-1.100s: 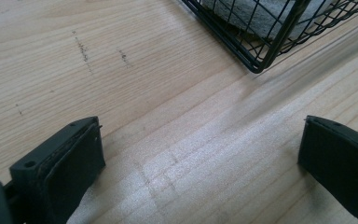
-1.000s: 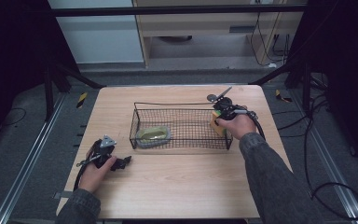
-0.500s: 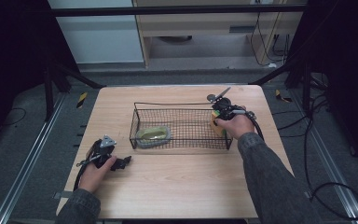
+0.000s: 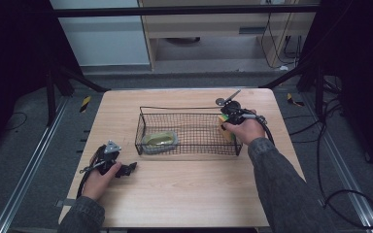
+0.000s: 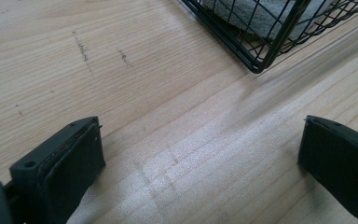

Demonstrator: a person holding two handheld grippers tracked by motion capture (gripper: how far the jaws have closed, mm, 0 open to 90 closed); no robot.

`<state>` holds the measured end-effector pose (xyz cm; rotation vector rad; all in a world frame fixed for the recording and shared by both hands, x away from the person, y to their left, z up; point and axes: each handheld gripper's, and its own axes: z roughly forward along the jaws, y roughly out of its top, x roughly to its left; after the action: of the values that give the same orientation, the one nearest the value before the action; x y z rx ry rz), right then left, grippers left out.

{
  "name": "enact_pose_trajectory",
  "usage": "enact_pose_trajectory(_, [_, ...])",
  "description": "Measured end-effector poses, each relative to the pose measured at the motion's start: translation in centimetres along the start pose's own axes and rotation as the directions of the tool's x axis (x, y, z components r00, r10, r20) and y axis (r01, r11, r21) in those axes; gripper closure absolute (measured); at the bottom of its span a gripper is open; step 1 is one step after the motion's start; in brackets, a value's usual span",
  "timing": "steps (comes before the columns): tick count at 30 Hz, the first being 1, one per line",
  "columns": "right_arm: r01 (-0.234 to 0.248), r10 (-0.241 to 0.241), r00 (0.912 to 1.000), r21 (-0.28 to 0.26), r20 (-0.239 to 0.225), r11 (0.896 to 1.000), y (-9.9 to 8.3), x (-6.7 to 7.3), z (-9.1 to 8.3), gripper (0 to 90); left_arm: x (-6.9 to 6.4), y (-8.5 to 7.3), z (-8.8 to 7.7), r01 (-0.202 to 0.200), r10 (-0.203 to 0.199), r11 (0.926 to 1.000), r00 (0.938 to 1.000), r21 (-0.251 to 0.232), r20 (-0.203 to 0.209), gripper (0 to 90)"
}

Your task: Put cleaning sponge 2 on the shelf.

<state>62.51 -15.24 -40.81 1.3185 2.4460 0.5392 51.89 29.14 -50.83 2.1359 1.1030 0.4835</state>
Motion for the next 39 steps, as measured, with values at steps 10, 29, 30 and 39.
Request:
enact_pose_trajectory(10, [0.01,-0.01,0.9997,-0.021,-0.021,1.0,0.2,0.8,-0.8,55.2,0.0,0.0,0.0,0.0,0.0,1.0,1.0,0.0,0.0,0.0])
enact_pose_trajectory(29, [0.058,-0.058,0.9962,-0.01,-0.065,0.998,0.5,2.8,-0.6,49.9,0.0,0.0,0.0,0.0,0.0,1.0,1.0,-0.001,0.0,0.0])
enact_pose_trajectory(30, [0.065,-0.065,0.9957,-0.011,-0.065,0.998,0.5,2.8,-0.6,49.6,0.0,0.0,0.0,0.0,0.0,1.0,1.0,-0.001,0.0,0.0])
enact_pose_trajectory(39, [0.075,-0.075,0.9933,-0.004,-0.088,0.997,0.6,3.4,-0.6,43.5,0.0,0.0,0.0,0.0,0.0,1.0,1.0,-0.001,0.0,0.0])
